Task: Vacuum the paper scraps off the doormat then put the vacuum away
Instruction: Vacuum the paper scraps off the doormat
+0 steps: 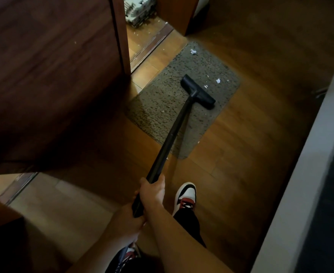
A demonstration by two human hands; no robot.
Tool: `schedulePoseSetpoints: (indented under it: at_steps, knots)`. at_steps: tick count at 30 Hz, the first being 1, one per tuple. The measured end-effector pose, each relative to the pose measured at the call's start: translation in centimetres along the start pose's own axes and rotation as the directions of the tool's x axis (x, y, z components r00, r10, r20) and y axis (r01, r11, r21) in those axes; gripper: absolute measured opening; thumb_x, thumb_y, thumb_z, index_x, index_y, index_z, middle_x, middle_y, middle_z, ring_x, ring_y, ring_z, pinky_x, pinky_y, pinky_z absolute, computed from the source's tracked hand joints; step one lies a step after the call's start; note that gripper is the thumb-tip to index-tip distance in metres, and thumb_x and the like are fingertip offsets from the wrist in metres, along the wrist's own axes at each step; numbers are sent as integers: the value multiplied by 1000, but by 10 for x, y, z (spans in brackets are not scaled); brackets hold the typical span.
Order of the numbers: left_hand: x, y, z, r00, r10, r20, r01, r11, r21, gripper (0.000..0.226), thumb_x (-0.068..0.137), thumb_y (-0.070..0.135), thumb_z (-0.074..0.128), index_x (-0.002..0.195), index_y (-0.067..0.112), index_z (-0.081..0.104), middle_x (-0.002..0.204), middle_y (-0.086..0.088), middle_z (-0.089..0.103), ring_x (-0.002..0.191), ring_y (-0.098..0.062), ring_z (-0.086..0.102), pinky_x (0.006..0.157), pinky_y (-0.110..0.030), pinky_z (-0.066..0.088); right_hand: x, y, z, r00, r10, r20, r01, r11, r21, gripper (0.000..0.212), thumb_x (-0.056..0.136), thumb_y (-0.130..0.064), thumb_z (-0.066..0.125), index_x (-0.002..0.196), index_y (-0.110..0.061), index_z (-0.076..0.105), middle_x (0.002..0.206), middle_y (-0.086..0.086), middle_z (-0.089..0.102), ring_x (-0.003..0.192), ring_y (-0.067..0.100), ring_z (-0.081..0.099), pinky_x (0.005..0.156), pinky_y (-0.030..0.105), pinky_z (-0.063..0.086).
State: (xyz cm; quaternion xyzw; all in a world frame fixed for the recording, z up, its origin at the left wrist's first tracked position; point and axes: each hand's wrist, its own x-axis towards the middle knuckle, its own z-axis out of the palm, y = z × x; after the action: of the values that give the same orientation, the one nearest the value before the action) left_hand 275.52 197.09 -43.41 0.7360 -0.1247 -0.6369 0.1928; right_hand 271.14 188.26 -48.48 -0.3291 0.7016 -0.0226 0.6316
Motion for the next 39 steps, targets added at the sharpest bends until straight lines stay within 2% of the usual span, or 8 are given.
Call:
schedulePoseSetpoints:
  at_steps: [7,15,18,21,27,30,34,39]
  knots:
    - [1,12,19,997,80,-2,-80,995,66,11,95,30,60,96,20,62,66,-5,66,49,-15,60,43,-22,46,4,-3,-26,999,-21,-50,22,1000,1,44,95,-13,60,135,-16,43,72,9,63,44,13,61,47,29,53]
    - [41,69,49,1000,3,-14,-3,999,42,18,95,32,61,94,14,60,61,-2,58,37,-9,51,40,-23,41,52,-49,-69,998,-31,-53,32,999,13,26,97,-10,59,117,-17,45,73,10,61,42,11,57,46,27,52]
    - [60,101,61,1000,0,-20,1,999,54,18,95,34,60,88,17,58,60,-1,59,37,-12,53,40,-25,44,76,-72,-86,998,-37,-54,37,999,7,31,97,-12,60,123,-17,43,71,9,61,41,11,57,46,28,52]
    - [81,131,73,999,-8,-47,10,999,53,16,93,28,61,83,17,59,61,-2,61,40,-13,55,43,-26,47,100,-95,-102,998,-36,-48,37,999,24,41,96,-10,59,133,-17,40,66,9,60,42,15,57,48,30,52]
    - [117,177,97,999,-36,-24,37,998,58,13,93,28,62,85,19,60,69,-4,64,54,-19,58,60,-35,56,136,-130,-139,996,-54,-76,55,998,13,30,96,-9,60,118,-18,43,71,10,57,44,16,55,48,32,53]
    - [128,194,104,998,-64,-16,64,997,43,12,93,28,62,89,17,61,73,-5,65,51,-18,59,52,-31,54,149,-142,-149,993,-72,-96,71,997,-15,31,96,-9,60,120,-17,43,75,9,59,44,16,56,50,32,54]
    - [133,201,105,997,-61,-38,63,996,61,12,90,29,65,86,19,62,71,-5,64,57,-21,59,65,-40,59,154,-149,-152,991,-86,-104,85,996,-20,31,95,-9,61,119,-17,43,79,11,59,45,16,57,50,31,54]
    - [126,193,101,998,-50,-37,52,997,50,14,92,29,65,87,16,61,70,-5,64,56,-20,59,64,-38,59,144,-145,-146,994,-73,-79,73,997,3,33,95,-8,61,121,-17,42,78,11,58,43,15,56,48,29,53]
